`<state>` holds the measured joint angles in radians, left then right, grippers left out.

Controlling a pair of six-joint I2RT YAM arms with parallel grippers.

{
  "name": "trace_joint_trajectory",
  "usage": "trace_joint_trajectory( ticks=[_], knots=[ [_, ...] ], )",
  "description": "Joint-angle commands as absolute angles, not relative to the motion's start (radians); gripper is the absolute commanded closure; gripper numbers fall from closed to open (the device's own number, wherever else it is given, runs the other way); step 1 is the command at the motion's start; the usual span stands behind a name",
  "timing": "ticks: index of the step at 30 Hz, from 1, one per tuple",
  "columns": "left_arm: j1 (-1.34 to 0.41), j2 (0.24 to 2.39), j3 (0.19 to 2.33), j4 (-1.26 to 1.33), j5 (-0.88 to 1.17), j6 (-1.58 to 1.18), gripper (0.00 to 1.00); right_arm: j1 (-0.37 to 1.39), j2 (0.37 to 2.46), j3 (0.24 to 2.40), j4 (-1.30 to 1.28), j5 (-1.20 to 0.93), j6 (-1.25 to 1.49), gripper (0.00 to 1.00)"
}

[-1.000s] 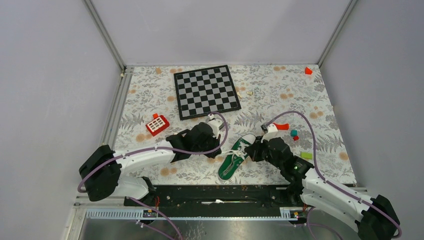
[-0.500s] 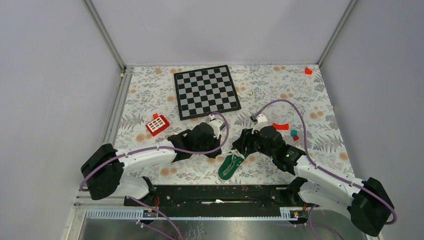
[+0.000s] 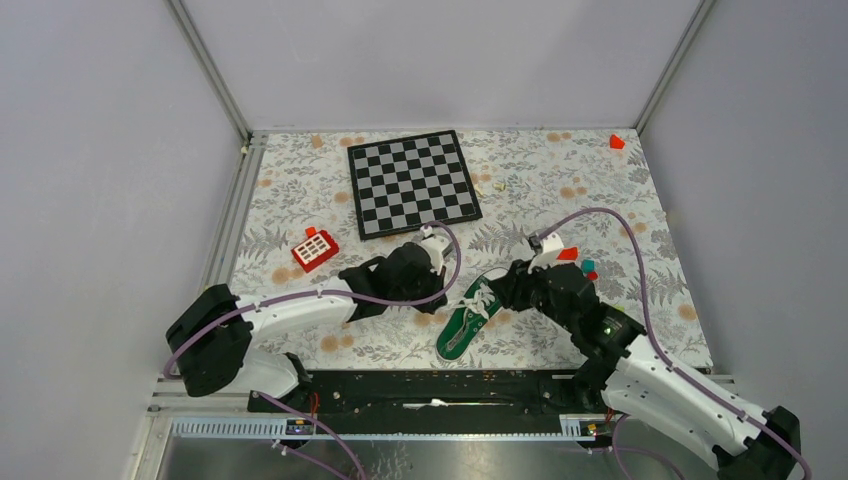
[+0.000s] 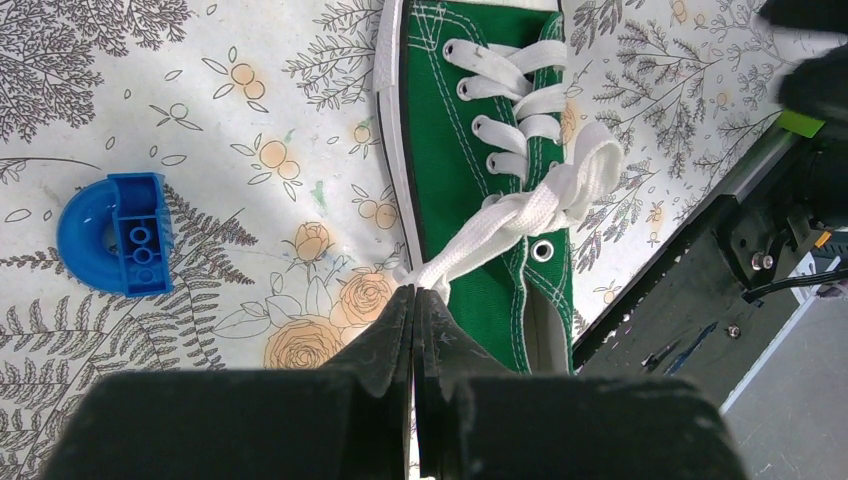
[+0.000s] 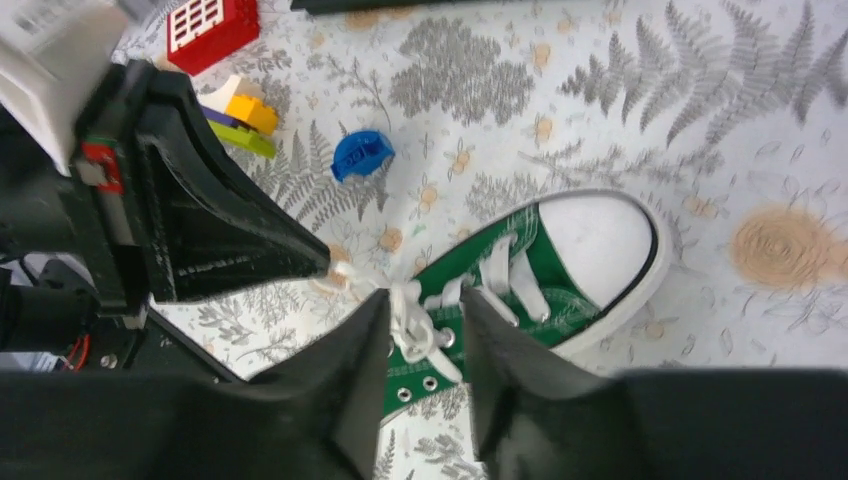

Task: Tie the shoes
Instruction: Tie the shoelace on the shoe.

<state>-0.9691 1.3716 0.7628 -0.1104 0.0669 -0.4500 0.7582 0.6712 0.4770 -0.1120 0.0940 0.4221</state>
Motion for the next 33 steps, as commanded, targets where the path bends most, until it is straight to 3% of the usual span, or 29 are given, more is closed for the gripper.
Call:
trace_joint_trajectory(
  ticks=[1,4,8,18,23,25,33],
  knots=[
    [-0.973,1.374,0.809,-0.068,0.058,-0.442,1.0,0.754,0.603,0.346,-0.114,0.055,0.424,0.73],
    [-0.973,1.38,0.823,-0.081,0.053,-0.43,1.0,0.754,0.615,0.284,-0.071,-0.026,0.435,0.73],
    [-0.973,1.391,0.835,-0.087,0.057,-0.425,1.0,0.756,0.643,0.232,-0.011,-0.101,0.453,0.54],
    [-0.973,1.407,0.841,-0.08,0.066,-0.431,1.0,0.759,0.712,0.225,0.071,-0.104,0.427,0.43],
    [-0.973,1.408,0.844,-0.084,0.066,-0.428,1.0,0.759,0.764,0.223,0.127,-0.1,0.421,0.44],
    [-0.973,1.405,0.842,-0.085,0.065,-0.428,1.0,0.759,0.796,0.221,0.15,-0.109,0.427,0.49],
    [-0.971,1.41,0.836,-0.083,0.063,-0.423,1.0,0.759,0.775,0.202,0.159,-0.107,0.449,1.0]
  ],
)
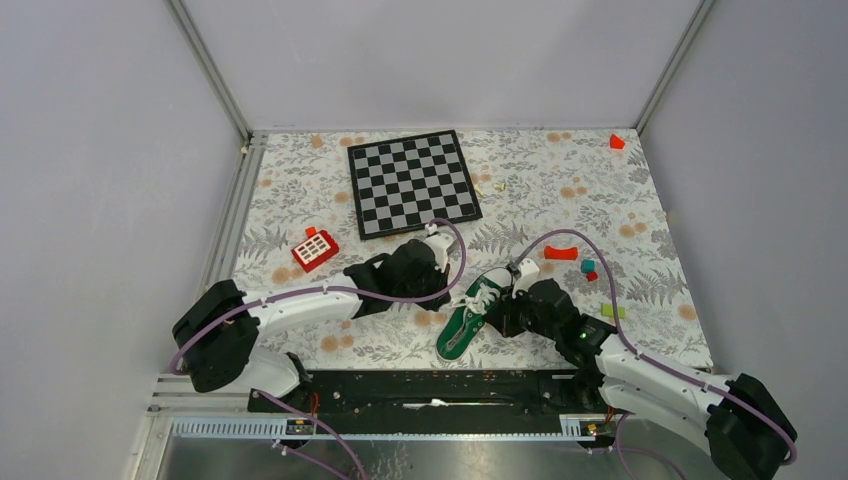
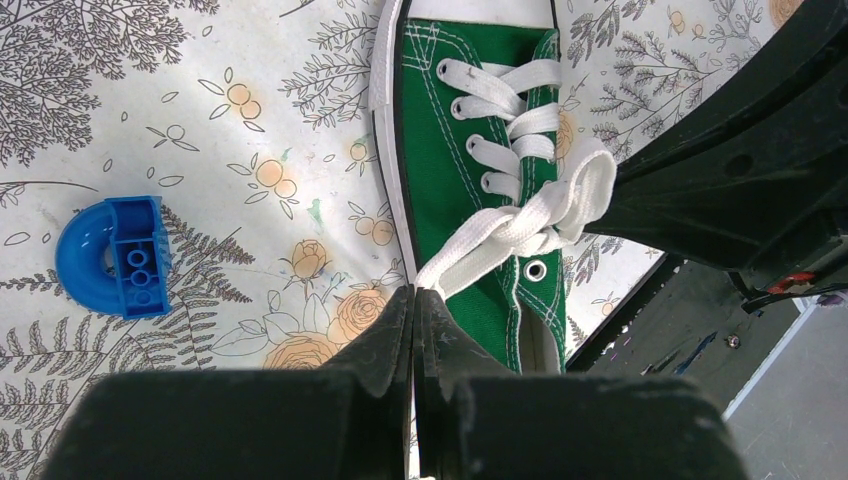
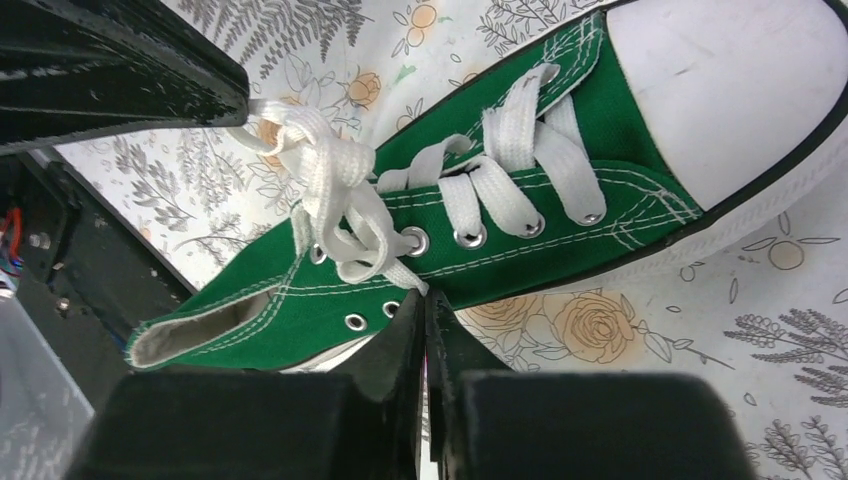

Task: Tie the shoes
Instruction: Tie the shoelace on the shoe.

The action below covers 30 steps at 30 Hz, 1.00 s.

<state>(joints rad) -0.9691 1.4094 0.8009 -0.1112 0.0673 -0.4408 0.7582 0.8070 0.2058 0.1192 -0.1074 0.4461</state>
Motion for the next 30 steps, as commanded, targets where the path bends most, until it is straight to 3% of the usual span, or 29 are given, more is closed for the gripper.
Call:
trace_joint_trajectory(
  ticks=[1,30],
  knots=[
    [-0.971,1.41,0.836,-0.082,0.062,-0.422,1.0,0.758,0.765,0.201,0.147,-0.106,0.458,1.0],
    [-0.968,1.399,0.81,-0.075,0.067,-0.421,1.0,0.759,0.768,0.15,0.036,-0.095,0.654,1.0]
  ],
)
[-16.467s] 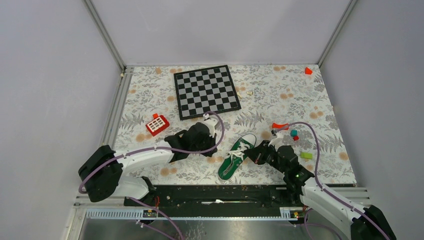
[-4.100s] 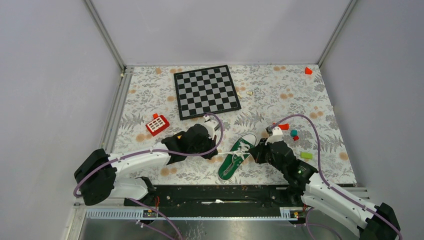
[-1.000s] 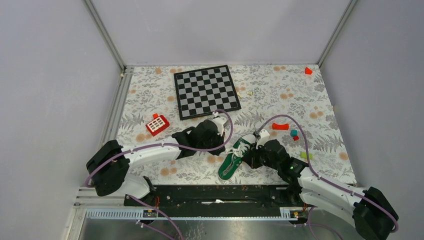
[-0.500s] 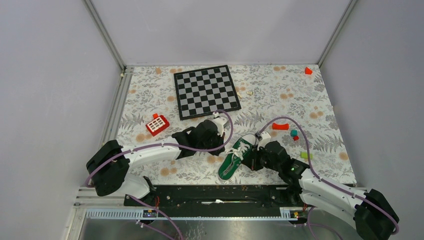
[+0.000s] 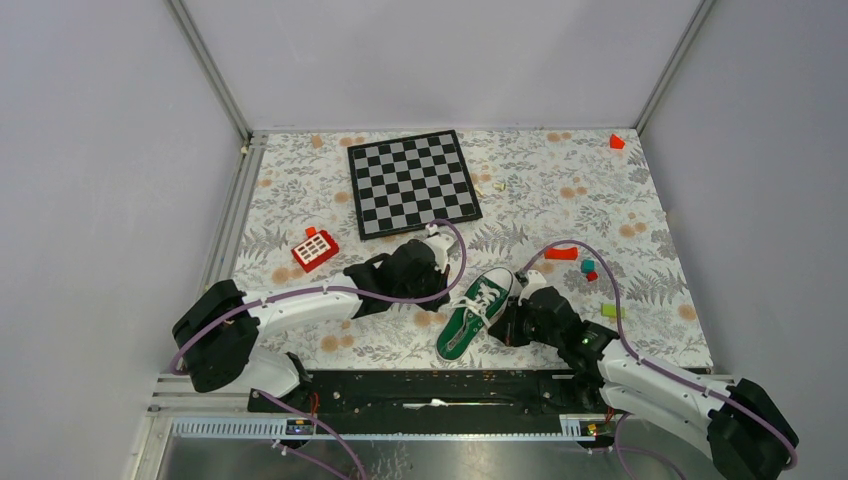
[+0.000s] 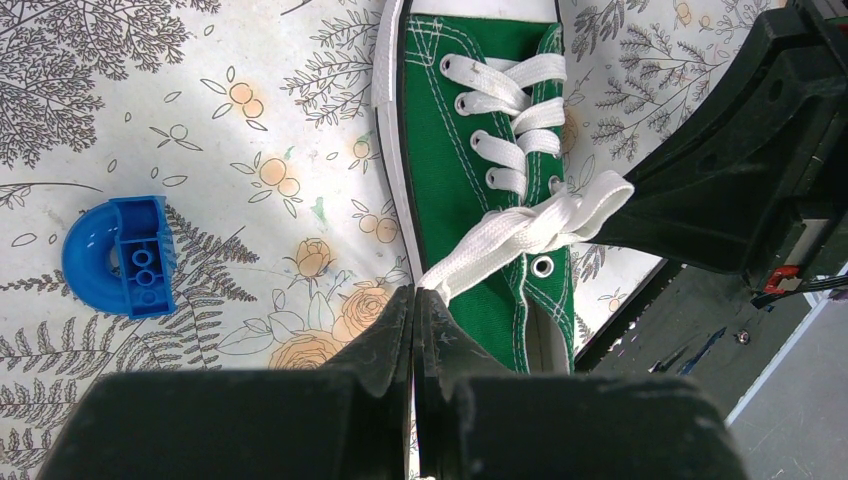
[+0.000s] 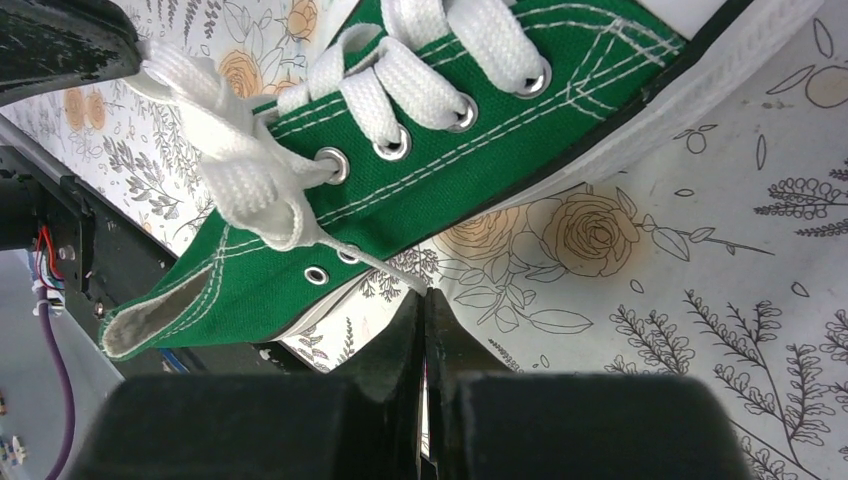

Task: Tie the shoes
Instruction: Tie the shoelace on the shoe.

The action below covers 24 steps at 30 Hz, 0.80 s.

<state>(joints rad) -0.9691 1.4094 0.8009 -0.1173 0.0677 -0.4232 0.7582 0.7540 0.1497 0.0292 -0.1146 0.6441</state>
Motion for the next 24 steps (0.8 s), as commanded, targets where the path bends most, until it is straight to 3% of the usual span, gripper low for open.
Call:
trace_joint_trajectory(
  ticks=[1,13,14,16,17,24],
  knots=[
    [-0.968,1.4,0.811,-0.076,0.068,-0.421,1.0,0.759,0.774,0.149,0.036,-0.096,0.654,1.0],
    [-0.967,1.41,0.813,-0.07,0.071,-0.418,1.0,0.759,0.809,0.162,0.036,-0.091,0.651,1.0],
    [-0.965,1.41,0.814,-0.069,0.071,-0.419,1.0,0.758,0.805,0.165,0.028,-0.086,0.653,0.97],
    [-0.965,1.409,0.815,-0.07,0.073,-0.419,1.0,0.758,0.788,0.183,-0.012,-0.077,0.653,0.73],
    [-0.965,1.407,0.816,-0.07,0.074,-0.419,1.0,0.758,0.768,0.195,-0.051,-0.075,0.64,0.66],
    [-0.965,1.399,0.83,-0.076,0.072,-0.411,1.0,0.758,0.576,0.309,-0.256,-0.021,0.542,0.51]
  ],
)
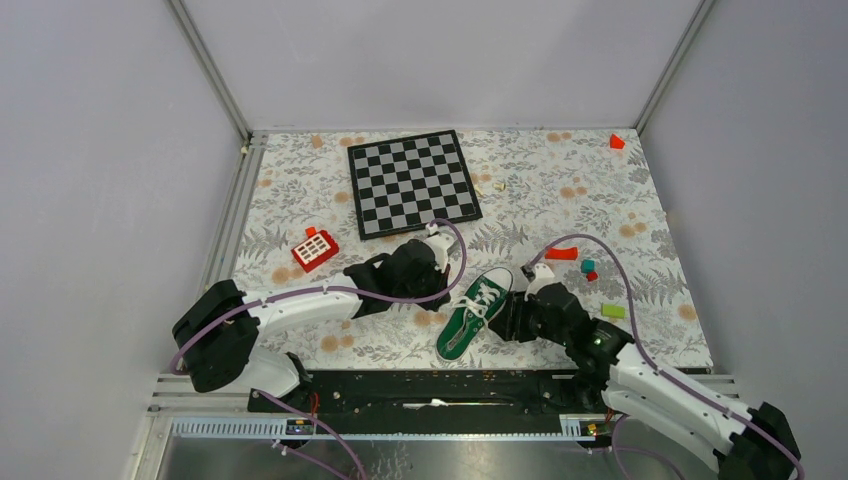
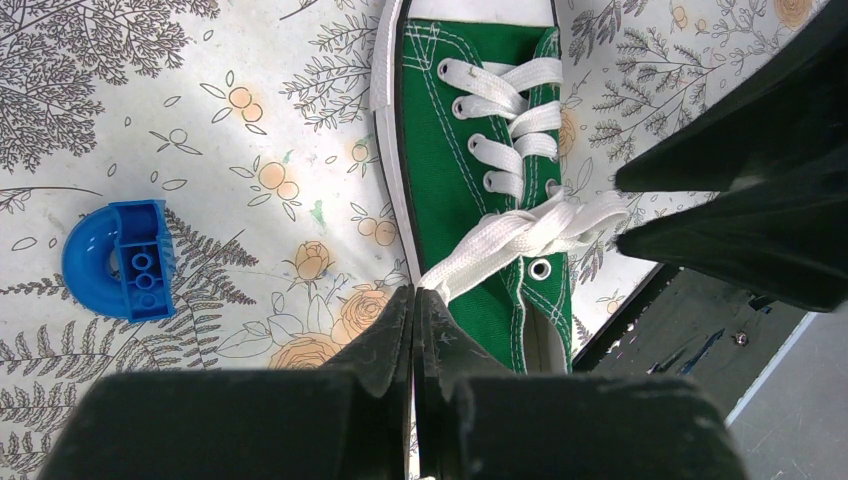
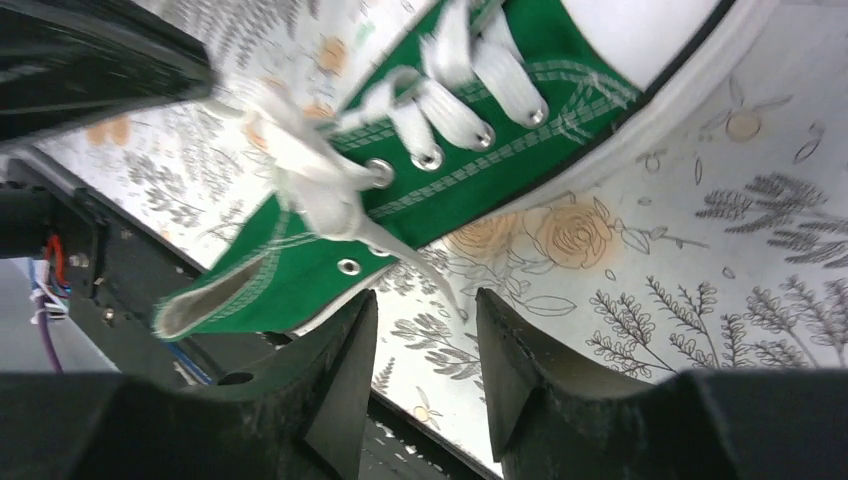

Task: Tie the shoes
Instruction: Tie the shoelace on the shoe.

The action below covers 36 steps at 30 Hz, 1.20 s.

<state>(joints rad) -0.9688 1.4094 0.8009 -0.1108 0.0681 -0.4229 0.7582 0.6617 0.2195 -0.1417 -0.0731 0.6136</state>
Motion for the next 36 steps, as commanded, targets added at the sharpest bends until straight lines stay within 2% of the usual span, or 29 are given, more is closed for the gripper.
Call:
trace_joint_trajectory(
  ticks=[1,5,8,14,20,26,32,36],
  knots=[
    [-0.965,1.399,0.834,-0.078,0.073,-0.41,1.0,0.759,0.565,0.324,-0.267,-0.023,0.534,0.51],
    [-0.964,1.399,0.839,-0.08,0.072,-0.41,1.0,0.759,0.607,0.399,-0.241,-0.049,0.558,0.49],
    [-0.965,1.399,0.844,-0.086,0.074,-0.41,1.0,0.758,0.659,0.428,-0.224,-0.019,0.678,0.47],
    [-0.963,1.397,0.844,-0.087,0.071,-0.408,1.0,0.759,0.718,0.426,-0.234,0.039,0.948,0.44],
    [-0.964,1.405,0.838,-0.077,0.08,-0.408,1.0,0.759,0.752,0.422,-0.22,0.054,1.03,0.44],
    [-0.964,1.401,0.833,-0.073,0.082,-0.408,1.0,0.759,0.801,0.431,-0.2,0.024,1.037,0.45],
    [-0.964,1.399,0.826,-0.067,0.084,-0.408,1.0,0.758,0.806,0.422,-0.166,0.022,1.041,0.59],
    [-0.964,1.397,0.822,-0.065,0.086,-0.408,1.0,0.759,0.795,0.427,-0.167,0.033,1.035,0.56]
  ],
)
